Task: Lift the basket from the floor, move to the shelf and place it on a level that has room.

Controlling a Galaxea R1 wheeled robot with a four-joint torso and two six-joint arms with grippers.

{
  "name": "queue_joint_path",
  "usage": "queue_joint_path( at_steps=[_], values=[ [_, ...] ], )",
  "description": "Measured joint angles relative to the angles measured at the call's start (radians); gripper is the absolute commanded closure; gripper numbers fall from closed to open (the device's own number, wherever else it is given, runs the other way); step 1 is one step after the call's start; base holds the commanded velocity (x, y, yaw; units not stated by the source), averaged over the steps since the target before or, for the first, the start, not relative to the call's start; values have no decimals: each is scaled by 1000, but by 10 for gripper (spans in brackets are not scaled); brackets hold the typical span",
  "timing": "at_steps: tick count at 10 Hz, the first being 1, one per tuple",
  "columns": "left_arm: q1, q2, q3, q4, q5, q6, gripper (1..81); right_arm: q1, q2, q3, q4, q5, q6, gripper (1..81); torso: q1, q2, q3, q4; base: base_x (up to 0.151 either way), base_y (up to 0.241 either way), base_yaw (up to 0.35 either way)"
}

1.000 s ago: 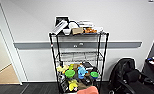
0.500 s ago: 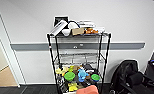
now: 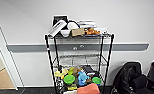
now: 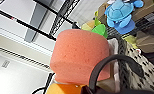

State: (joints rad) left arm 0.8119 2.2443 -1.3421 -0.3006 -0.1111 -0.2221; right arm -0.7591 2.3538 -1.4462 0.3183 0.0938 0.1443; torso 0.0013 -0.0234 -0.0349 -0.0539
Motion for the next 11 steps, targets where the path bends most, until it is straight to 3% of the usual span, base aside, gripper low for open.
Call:
queue_joint_path(
  at_steps=[11],
  values=[
    [-33,-56,122,-3,-32,0,811,19,-55,91,0,22,0,811,0,0,0,0,150,-11,0]
  ],
)
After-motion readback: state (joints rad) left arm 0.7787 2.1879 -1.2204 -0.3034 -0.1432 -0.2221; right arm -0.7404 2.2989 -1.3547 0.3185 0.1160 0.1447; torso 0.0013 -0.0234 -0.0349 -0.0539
